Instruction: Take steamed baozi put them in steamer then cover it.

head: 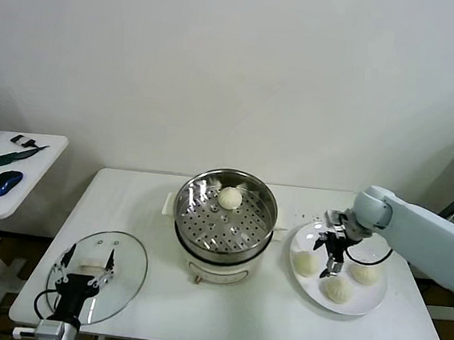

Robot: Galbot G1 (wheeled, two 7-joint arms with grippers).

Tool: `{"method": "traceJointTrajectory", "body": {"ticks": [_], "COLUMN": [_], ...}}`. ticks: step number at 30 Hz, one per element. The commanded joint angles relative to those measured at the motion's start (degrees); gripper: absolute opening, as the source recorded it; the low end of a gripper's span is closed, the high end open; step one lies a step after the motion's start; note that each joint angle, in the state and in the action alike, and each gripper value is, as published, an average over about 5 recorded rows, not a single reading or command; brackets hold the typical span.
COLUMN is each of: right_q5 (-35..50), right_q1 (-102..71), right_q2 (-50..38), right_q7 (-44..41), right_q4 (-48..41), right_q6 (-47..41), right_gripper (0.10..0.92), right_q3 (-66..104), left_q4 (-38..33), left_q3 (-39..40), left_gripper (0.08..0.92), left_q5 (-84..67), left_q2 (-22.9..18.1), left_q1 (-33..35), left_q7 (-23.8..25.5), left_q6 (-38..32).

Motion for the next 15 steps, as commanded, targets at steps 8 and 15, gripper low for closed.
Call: {"method": "traceJointTrajectory", "body": {"ticks": [8, 15], "right_q5": [-1.5, -1.4], "right_q1": [-3.4, -2.9], "right_q2": [4.5, 3.7], "right_q7": [-0.6, -1.1], "right_q4": [-4.5, -3.9], "right_q6": [0.1, 0.4], "right_gripper": [0.823, 0.752], "right_q3": [2.4, 1.9], "left_q4": [0.2, 0.3], "left_q3": [-0.4, -0.4], "left_gripper": [0.823, 0.823], "left_q5": [0.1, 0.1], "left_q2": [0.1, 0.1], "left_q1": [0.2, 0.2], "left_q7": [0.0, -0.1], "left_q6": [-0.2, -0.3]}}
